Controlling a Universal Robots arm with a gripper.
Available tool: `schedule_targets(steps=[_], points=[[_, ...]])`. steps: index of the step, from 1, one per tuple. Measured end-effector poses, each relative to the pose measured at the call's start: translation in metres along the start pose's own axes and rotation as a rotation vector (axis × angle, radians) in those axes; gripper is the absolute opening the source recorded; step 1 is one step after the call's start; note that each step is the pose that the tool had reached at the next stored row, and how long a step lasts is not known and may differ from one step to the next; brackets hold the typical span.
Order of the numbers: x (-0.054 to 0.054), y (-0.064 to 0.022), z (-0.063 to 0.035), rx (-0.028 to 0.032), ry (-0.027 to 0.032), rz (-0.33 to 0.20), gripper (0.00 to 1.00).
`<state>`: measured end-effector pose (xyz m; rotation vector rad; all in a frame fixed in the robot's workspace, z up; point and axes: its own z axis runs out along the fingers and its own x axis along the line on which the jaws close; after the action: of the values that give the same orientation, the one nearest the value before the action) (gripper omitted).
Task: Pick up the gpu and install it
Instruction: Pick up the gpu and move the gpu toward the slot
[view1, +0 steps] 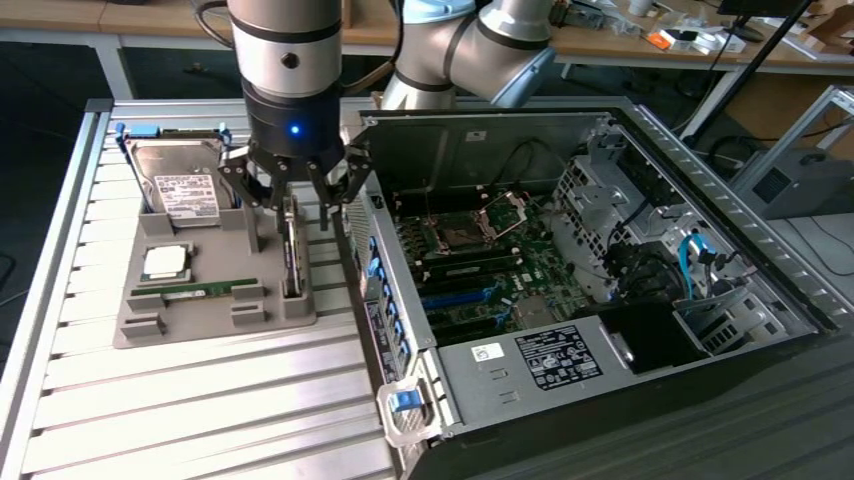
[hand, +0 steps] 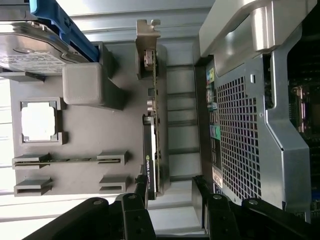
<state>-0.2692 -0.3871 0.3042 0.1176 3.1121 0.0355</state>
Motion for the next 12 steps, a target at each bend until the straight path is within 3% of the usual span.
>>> schedule_targets(steps=[12], points=[[0.006,0.0166,0.0062,0.0138,-0.0010,0.000,0.48]])
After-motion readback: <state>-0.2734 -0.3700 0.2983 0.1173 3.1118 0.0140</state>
